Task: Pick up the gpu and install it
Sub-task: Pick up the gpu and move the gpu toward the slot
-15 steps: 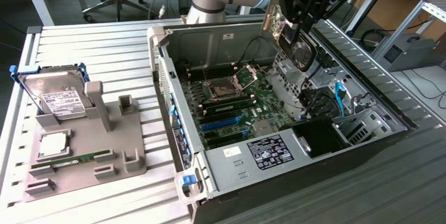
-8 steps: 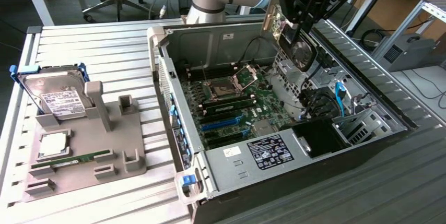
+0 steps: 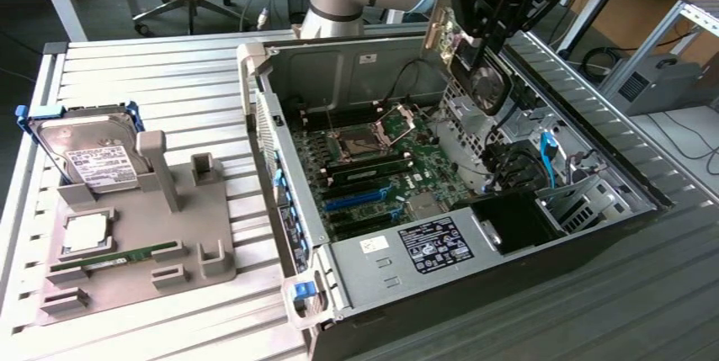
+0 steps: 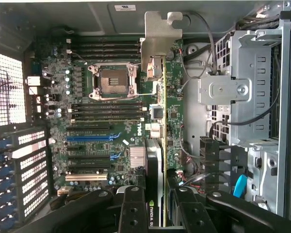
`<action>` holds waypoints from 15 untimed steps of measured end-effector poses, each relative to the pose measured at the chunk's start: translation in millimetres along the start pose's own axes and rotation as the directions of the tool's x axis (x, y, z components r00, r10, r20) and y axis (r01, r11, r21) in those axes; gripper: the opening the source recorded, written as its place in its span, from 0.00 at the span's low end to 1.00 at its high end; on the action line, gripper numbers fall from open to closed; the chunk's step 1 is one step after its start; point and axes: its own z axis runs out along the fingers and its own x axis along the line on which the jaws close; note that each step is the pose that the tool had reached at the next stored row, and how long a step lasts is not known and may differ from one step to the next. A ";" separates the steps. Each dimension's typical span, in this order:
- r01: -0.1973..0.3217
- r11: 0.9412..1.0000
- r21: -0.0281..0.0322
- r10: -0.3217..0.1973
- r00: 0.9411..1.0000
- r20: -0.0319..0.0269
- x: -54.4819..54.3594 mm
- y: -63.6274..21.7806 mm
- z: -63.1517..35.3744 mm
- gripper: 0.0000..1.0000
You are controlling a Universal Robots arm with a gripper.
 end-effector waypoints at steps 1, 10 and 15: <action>0.000 1.000 0.000 0.000 1.000 0.000 -1.2 0.0 0.0 0.27; 0.000 1.000 0.000 0.000 1.000 0.000 -27.8 0.6 0.7 0.27; 0.000 1.000 0.000 0.000 1.000 0.000 -30.8 0.6 0.8 0.27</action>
